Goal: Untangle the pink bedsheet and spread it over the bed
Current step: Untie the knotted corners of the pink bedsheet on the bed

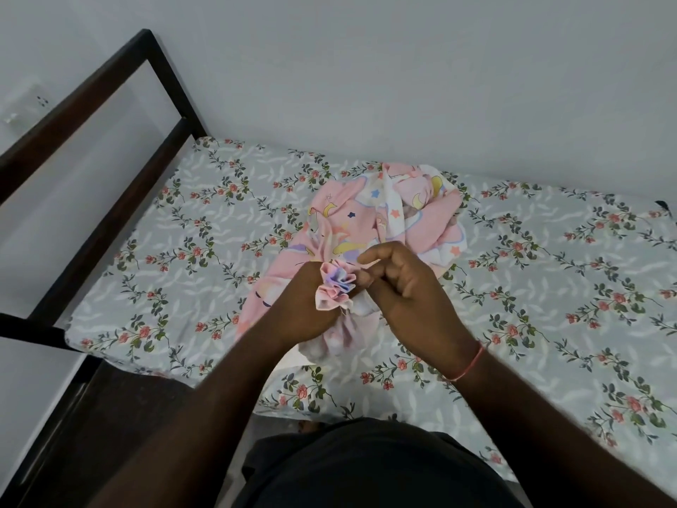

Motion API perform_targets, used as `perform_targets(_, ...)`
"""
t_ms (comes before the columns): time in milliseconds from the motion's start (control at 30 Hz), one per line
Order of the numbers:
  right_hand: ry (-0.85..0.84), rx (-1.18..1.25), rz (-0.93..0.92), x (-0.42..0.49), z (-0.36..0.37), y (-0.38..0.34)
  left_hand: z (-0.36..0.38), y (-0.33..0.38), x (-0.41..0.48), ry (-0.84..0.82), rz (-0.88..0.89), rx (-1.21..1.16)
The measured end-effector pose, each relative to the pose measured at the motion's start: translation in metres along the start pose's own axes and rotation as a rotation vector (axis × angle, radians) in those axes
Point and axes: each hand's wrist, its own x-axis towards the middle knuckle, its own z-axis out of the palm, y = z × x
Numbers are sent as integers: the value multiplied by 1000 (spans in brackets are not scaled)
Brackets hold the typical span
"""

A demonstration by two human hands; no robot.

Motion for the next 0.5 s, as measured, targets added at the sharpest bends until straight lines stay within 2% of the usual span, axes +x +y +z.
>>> perform_targets(33, -10, -39, 12, 0, -2, 1, -1, -5, 0, 59, 55, 79)
perform_targets(133, -219, -399, 4, 5, -22, 3, -7, 0, 0, 151, 78, 52)
perform_targets(167, -206, -475, -1, 8, -27, 3, -8, 3, 0, 166, 70, 18)
perform_targets(200, -113, -470, 16, 11, -31, 2, -7, 3, -1, 167, 63, -37)
perform_targets(267, 175, -273, 72, 14, -27, -3, -2, 8, -3, 139, 44, -101)
perform_targets(333, 326, -42, 113, 15, -16, -10, 3, 15, -6, 56, 35, -141)
perform_targets(367, 314, 29, 127, 14, -11, -12, 9, 11, -9, 9, 31, -141)
perform_targets(433, 165, 115, 111, 11, -5, -15, 10, 21, -9, -34, -86, -142)
perform_targets(500, -35, 110, 57, 7, -7, -17, 2, 23, -13, -158, -106, -359)
